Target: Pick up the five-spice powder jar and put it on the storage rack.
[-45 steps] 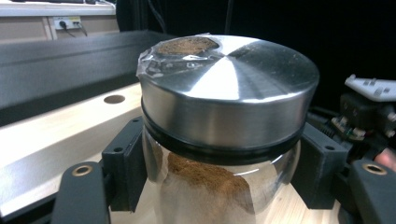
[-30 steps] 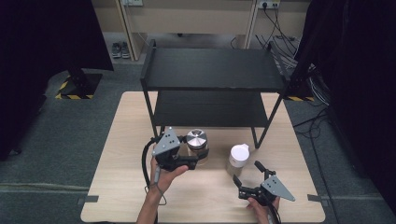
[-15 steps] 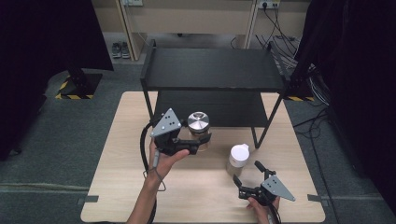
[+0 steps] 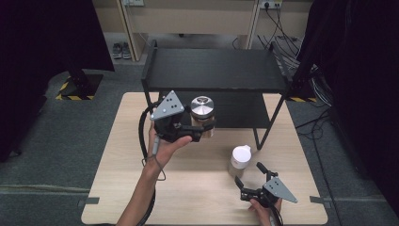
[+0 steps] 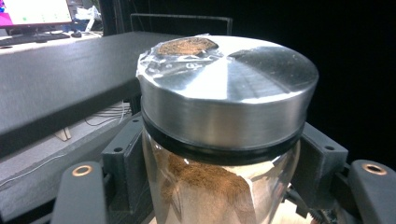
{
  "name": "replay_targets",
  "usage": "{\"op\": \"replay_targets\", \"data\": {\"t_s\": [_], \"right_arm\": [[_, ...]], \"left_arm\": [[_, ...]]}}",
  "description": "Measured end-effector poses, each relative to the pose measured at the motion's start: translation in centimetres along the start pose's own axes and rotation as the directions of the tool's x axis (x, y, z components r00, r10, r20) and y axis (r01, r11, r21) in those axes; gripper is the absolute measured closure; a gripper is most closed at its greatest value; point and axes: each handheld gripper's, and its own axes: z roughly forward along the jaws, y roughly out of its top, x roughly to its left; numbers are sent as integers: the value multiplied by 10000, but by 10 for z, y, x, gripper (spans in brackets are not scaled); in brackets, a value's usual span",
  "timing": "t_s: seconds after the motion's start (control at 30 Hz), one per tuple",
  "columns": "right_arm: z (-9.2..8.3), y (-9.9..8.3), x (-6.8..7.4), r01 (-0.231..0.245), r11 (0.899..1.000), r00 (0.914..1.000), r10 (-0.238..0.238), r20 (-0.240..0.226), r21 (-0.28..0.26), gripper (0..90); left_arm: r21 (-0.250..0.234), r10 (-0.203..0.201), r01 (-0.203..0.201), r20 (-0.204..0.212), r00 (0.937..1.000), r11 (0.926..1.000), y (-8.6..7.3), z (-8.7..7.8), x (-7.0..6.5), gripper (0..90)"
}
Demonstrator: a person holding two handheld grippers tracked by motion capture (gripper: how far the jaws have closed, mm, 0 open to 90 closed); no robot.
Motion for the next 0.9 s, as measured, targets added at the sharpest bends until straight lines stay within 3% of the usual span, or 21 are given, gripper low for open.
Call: {"op": "replay_targets", "data": {"t_s": [0.43, 0.9], "right_arm": [[0, 0, 0, -27, 10000, 10000, 27, -15, 13, 4], [0, 0, -1, -30, 10000, 10000, 30, -28, 25, 4]], "left_arm": [[357, 32, -14, -489, 9988, 9994, 50, 9, 12, 305], [330, -437, 476, -1096, 9930, 9983, 81, 20, 30, 306]]}}
